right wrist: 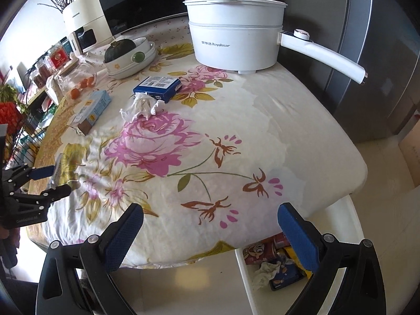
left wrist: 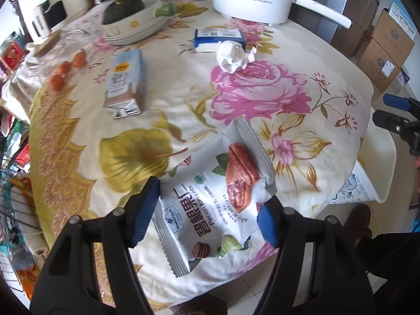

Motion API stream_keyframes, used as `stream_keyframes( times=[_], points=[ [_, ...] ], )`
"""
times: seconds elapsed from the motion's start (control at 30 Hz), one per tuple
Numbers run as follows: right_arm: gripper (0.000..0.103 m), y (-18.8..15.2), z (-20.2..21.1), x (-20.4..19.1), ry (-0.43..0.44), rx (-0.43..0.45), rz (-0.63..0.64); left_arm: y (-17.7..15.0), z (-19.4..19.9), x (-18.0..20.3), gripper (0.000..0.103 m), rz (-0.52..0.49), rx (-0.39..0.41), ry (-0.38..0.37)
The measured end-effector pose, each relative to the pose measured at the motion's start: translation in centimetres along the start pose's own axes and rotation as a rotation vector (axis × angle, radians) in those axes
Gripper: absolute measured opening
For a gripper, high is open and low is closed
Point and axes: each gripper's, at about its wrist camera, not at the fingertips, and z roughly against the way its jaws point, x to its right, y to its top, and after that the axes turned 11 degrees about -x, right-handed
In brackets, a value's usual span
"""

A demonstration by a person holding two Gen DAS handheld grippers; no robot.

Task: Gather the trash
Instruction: 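Grasp the white nut snack bag with the left tool and lift it, then grasp the white crumpled tissue with the right tool while the left holds the bag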

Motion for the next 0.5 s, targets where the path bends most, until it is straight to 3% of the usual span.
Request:
stream_keyframes(
  times=[0.1, 0.33, 0.5],
  points=[
    [0.103, 0.5, -0.1, -1.0, 0.003, 0.002, 0.020, 0.3, -0.4, -1.3, 0.069, 0.032, 0.012, 0.005],
    [0.103, 4.0, -3.5, -4.4, 0.065, -0.054, 0.010, 0.5, 1.2, -6.3, 0.069, 0.173, 0.075, -0.066],
    [0.103, 8.7, -6.7, -7.9, 0.105, -0.034, -0.001, 0.7, 1.5, -8.3, 0.069, 0.197, 0.094, -0.029]
  ],
)
